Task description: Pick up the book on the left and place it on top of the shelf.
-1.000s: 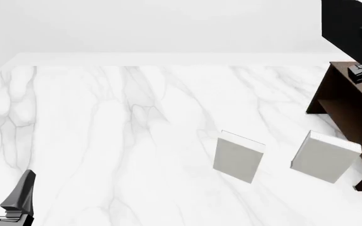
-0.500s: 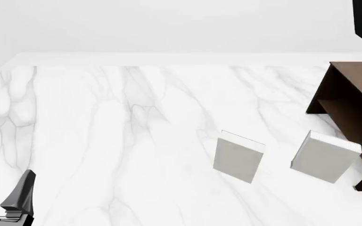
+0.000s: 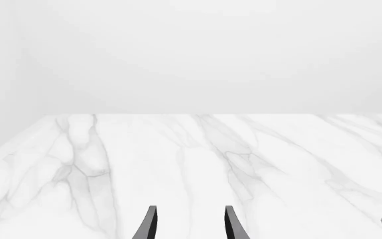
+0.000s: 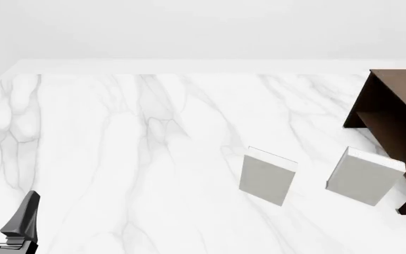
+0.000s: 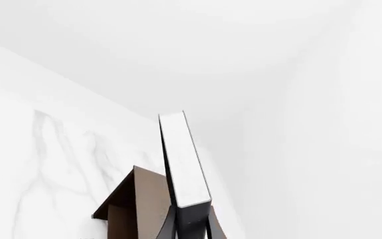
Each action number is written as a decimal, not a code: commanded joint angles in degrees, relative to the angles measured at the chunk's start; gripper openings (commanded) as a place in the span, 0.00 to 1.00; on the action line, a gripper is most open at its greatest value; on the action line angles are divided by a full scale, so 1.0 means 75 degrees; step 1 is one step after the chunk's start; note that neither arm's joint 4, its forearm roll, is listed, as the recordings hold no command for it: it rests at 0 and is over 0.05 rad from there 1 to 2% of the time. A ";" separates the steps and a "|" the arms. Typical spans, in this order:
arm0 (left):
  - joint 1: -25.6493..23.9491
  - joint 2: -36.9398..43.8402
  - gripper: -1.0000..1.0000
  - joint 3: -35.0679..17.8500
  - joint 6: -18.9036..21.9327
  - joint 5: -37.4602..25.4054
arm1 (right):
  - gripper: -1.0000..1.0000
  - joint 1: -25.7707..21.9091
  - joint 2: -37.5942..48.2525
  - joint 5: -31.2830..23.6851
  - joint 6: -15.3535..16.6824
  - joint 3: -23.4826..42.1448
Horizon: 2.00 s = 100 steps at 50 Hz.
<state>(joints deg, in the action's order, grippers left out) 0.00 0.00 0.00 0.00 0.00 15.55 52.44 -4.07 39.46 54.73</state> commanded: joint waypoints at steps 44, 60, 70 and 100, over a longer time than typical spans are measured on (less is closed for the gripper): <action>0.0000 0.0000 1.00 0.0000 0.0000 0.0000 | 0.00 0.1564 0.0297 0.0379 0.0808 0.0017; 0.0000 0.0000 1.00 0.0000 0.0000 0.0000 | 0.00 0.1972 0.0458 0.0544 0.1090 0.0009; 0.0000 0.0000 1.00 0.0000 0.0000 0.0000 | 0.00 0.2105 0.0704 0.0783 0.1169 -0.0047; 0.0000 0.0000 1.00 0.0000 0.0000 0.0000 | 0.00 0.2309 0.1806 0.1360 0.1404 0.0333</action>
<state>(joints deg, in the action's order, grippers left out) 0.00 0.00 0.00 0.00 0.00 32.09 64.15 4.18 50.35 55.93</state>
